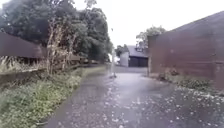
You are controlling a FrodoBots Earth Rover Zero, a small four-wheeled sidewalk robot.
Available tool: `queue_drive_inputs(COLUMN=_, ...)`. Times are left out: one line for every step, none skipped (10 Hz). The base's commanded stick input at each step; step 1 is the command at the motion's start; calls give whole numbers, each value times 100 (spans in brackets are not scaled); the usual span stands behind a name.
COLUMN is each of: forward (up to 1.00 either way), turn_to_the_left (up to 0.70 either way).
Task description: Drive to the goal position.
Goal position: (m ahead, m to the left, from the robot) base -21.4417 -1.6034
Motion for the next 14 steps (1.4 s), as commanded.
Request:
queue_drive_inputs(forward=4, turn_to_the_left=-16)
queue_drive_inputs(forward=4, turn_to_the_left=-16)
queue_drive_inputs(forward=4, turn_to_the_left=-16)
queue_drive_inputs(forward=4, turn_to_the_left=-16)
queue_drive_inputs(forward=4, turn_to_the_left=-16)
queue_drive_inputs(forward=4, turn_to_the_left=-16)
queue_drive_inputs(forward=4, turn_to_the_left=-16)
queue_drive_inputs(forward=4, turn_to_the_left=-16)
queue_drive_inputs(forward=4, turn_to_the_left=-16)
queue_drive_inputs(forward=4, turn_to_the_left=-16)
queue_drive_inputs(forward=4, turn_to_the_left=-16)
queue_drive_inputs(forward=4, turn_to_the_left=-16)
queue_drive_inputs(forward=4, turn_to_the_left=-16)
queue_drive_inputs(forward=4, turn_to_the_left=-16)
